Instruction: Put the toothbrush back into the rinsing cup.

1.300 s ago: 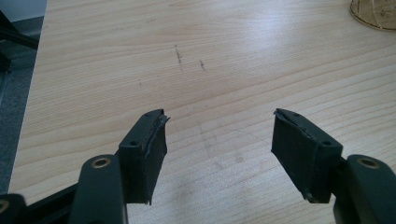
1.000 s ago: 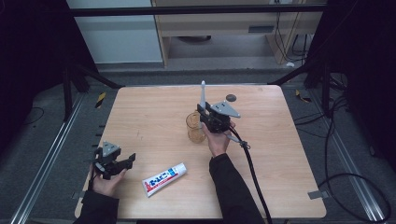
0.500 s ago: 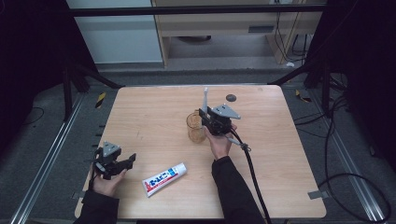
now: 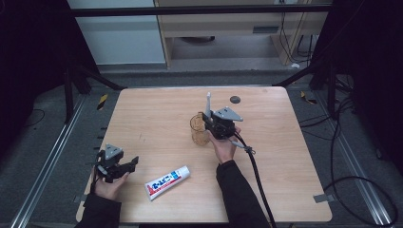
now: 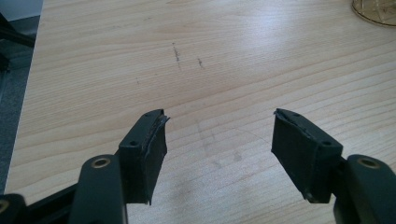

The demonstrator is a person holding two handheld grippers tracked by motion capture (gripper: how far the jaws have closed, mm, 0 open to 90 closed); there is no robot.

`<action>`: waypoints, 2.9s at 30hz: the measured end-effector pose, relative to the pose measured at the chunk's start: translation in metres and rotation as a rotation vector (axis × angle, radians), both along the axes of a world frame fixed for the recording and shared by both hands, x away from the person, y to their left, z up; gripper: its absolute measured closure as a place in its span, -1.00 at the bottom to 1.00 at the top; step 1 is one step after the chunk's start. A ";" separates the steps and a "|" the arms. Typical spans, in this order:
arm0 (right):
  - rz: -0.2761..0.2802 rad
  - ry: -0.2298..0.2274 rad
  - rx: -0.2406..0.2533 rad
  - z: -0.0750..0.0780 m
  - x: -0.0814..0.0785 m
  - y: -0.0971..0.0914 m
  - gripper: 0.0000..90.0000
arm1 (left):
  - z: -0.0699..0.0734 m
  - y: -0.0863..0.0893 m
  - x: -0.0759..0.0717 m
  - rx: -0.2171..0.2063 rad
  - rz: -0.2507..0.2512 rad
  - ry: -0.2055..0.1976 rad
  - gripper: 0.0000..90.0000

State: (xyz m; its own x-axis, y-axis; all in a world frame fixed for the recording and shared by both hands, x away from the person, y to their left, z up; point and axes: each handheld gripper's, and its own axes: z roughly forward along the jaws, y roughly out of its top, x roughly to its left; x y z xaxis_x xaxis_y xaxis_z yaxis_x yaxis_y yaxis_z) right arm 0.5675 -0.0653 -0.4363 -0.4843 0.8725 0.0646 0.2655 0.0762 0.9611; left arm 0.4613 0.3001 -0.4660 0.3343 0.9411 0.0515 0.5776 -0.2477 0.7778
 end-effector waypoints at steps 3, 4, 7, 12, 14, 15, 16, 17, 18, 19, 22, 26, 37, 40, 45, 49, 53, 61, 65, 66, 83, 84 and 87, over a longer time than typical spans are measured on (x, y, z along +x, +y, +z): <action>0.001 0.005 -0.009 -0.001 0.000 0.001 0.50 | 0.000 0.000 0.000 0.000 0.000 0.000 -0.23; 0.002 0.007 -0.009 -0.002 0.001 0.001 0.50 | 0.000 0.000 0.000 0.000 0.000 0.001 -0.23; 0.006 0.006 -0.009 -0.002 0.001 0.001 0.49 | 0.000 0.000 0.000 0.000 0.000 0.001 -0.23; 0.006 0.015 -0.004 -0.001 0.001 0.000 0.48 | 0.000 0.000 0.000 0.001 -0.001 0.001 -0.23; 0.008 0.014 -0.003 -0.001 0.001 0.000 0.47 | 0.000 0.000 0.000 0.001 -0.001 0.001 -0.23; 0.010 0.012 0.000 -0.001 0.001 0.000 0.46 | 0.000 0.000 0.000 0.001 -0.002 0.002 -0.23; 0.010 0.010 0.001 0.000 0.000 0.000 0.44 | 0.000 0.000 0.000 0.001 -0.002 0.002 -0.23; 0.012 0.007 0.002 0.000 0.000 0.000 0.42 | 0.000 0.000 0.000 0.001 -0.001 0.002 -0.23; 0.012 0.006 0.005 0.000 0.000 0.000 0.40 | 0.000 0.000 0.000 0.001 -0.002 0.002 -0.23; 0.013 0.005 0.005 0.001 0.000 0.000 0.38 | 0.000 0.000 0.000 0.001 -0.002 0.001 -0.23; 0.018 0.004 0.000 0.000 -0.001 0.001 0.34 | 0.000 -0.001 0.000 0.002 -0.003 0.002 -0.23; 0.022 0.001 0.002 0.001 -0.002 0.002 0.32 | 0.000 0.000 0.000 0.001 -0.002 0.001 -0.23; 0.026 0.011 0.016 0.002 -0.003 0.001 0.00 | 0.000 -0.001 0.000 0.002 -0.005 0.002 -0.23; 0.035 0.026 0.021 0.003 -0.004 0.002 -0.17 | 0.000 -0.001 0.000 0.000 -0.005 0.001 -0.23; 0.050 0.050 0.021 0.009 -0.008 -0.001 -0.37 | 0.001 -0.001 -0.001 -0.005 -0.008 0.001 -0.21; 0.064 0.063 0.002 0.014 -0.015 -0.005 -0.46 | 0.002 -0.001 -0.001 -0.009 -0.012 -0.003 -0.17; 0.074 0.070 0.017 0.020 -0.024 -0.013 -0.49 | 0.002 -0.001 -0.002 -0.023 -0.020 0.001 -0.16; 0.070 0.092 -0.021 0.033 -0.045 -0.037 -0.52 | 0.002 -0.003 -0.003 -0.026 -0.036 0.008 -0.08; 0.070 0.102 -0.057 0.033 -0.054 -0.049 -0.54 | 0.003 -0.004 -0.004 -0.039 -0.047 0.005 -0.04; 0.066 0.101 -0.072 0.032 -0.056 -0.052 -0.54 | 0.003 -0.004 -0.004 -0.041 -0.048 0.002 -0.03; 0.078 0.170 -0.145 0.015 -0.080 -0.106 -0.52 | 0.003 -0.009 -0.007 -0.052 -0.113 0.028 0.29; 0.076 0.175 -0.149 0.014 -0.082 -0.109 -0.51 | 0.003 -0.010 -0.007 -0.053 -0.118 0.035 0.31; 0.070 0.187 -0.166 0.008 -0.086 -0.118 -0.50 | 0.002 -0.011 -0.008 -0.054 -0.130 0.053 0.35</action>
